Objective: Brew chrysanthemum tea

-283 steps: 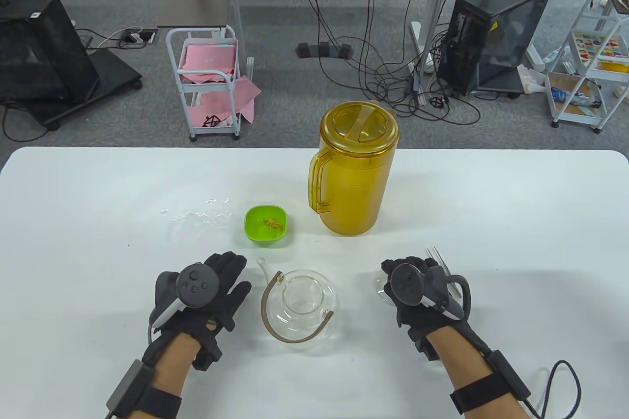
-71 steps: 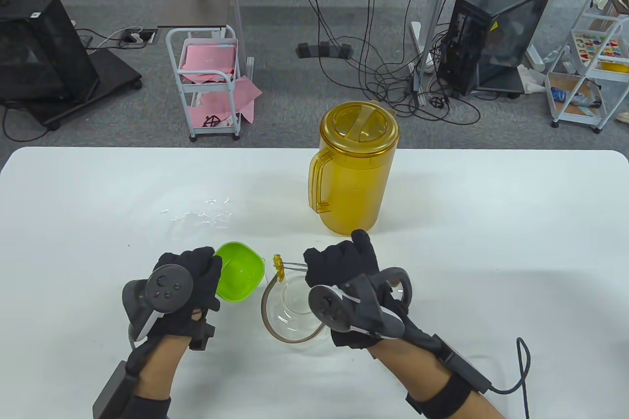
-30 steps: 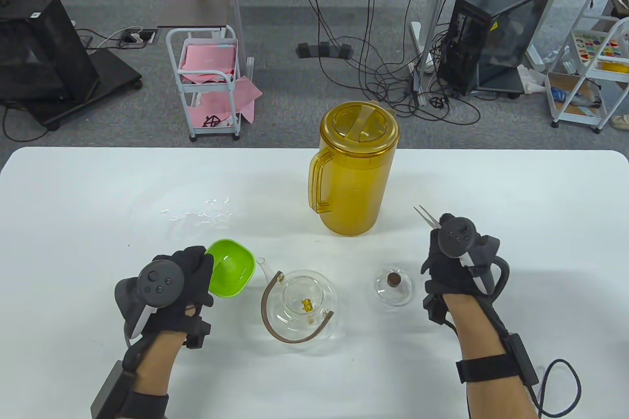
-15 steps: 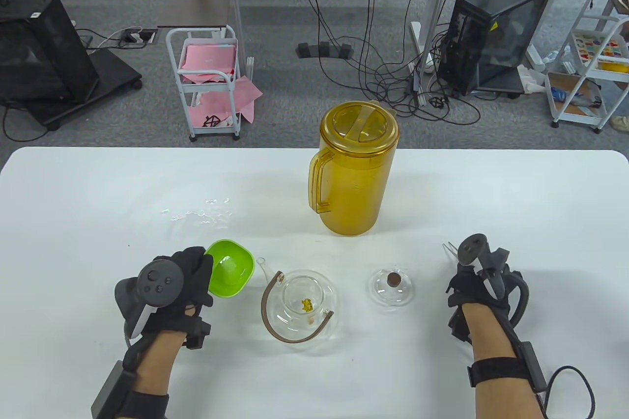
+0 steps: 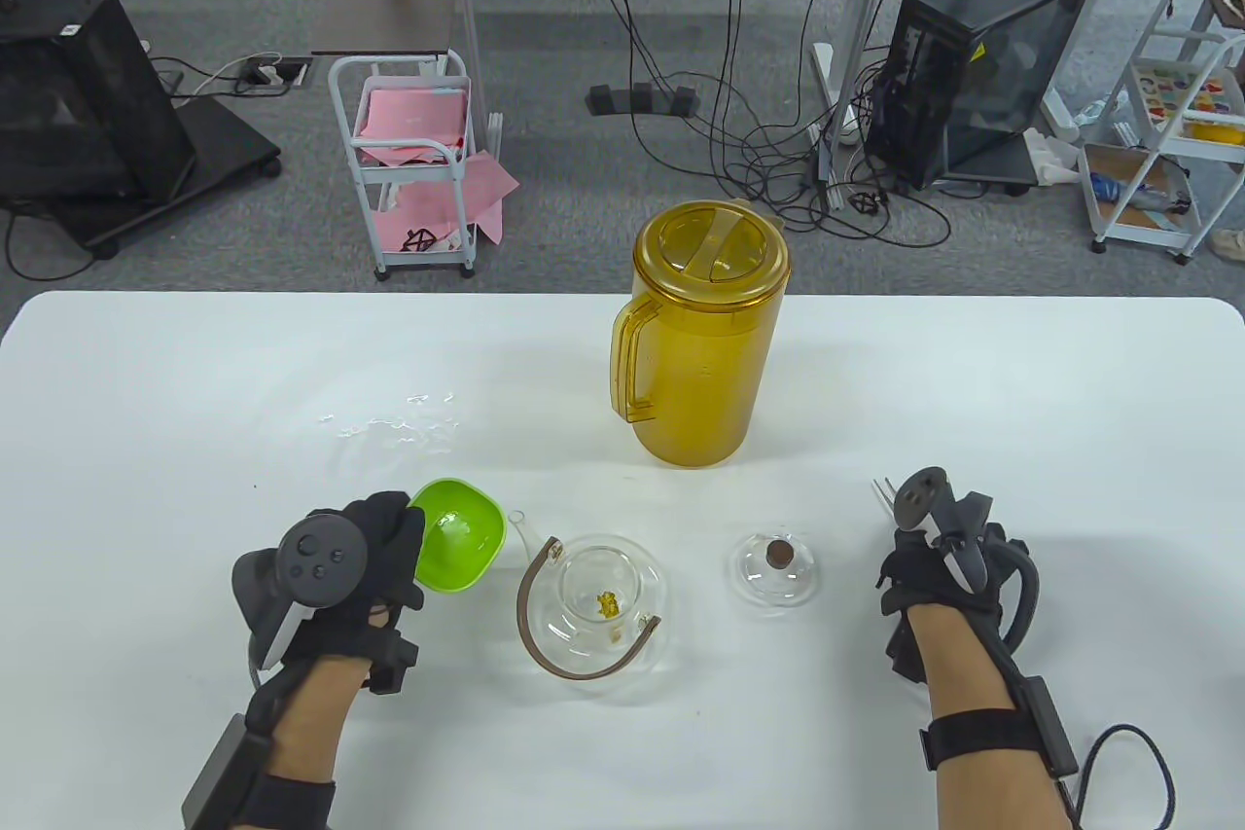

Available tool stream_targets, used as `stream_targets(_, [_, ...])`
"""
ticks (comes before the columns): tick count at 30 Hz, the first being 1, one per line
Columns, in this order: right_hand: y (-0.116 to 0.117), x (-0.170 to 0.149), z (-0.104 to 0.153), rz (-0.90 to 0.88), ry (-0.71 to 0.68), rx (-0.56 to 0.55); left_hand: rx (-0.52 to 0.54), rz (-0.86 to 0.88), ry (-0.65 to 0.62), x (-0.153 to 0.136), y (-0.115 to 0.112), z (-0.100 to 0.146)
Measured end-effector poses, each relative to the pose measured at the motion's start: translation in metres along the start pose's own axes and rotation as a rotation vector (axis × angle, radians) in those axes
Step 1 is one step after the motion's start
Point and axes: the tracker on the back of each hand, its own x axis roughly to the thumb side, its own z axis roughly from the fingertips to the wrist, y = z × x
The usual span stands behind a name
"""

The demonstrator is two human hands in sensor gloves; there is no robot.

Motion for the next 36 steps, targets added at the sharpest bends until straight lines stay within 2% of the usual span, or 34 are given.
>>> stream_targets(6, [-0.002,0.002,0.003,0.003,-0.019,-0.019,-0.002,0.000,0.000,0.000,-0.001,0.000])
stream_targets(9, [-0.007,0.006,0.010,-0.029,-0.076,-0.050,-0.001,0.001,-0.001,0.000,-0.001,0.000])
stream_targets(16, [-0.025,0.023,0.036,-0.118,-0.228,-0.169,-0.003,0.001,0.000,-0.001,-0.002,-0.001])
stream_targets(21, [-0.039,0.036,0.066,-0.192,-0.357,-0.288,-0.007,-0.002,0.003,-0.001,-0.002,0.000])
stream_targets(27, [-0.052,0.049,0.095,-0.247,-0.478,-0.382,-0.012,-0.007,0.008,-0.002,-0.002,-0.001])
stream_targets(32, [-0.062,0.052,0.112,-0.286,-0.527,-0.442,-0.021,-0.013,0.021,-0.004,-0.003,-0.001])
stream_targets(36, [-0.064,0.052,0.116,-0.301,-0.539,-0.449,-0.032,-0.023,0.045,-0.009,-0.004,-0.003])
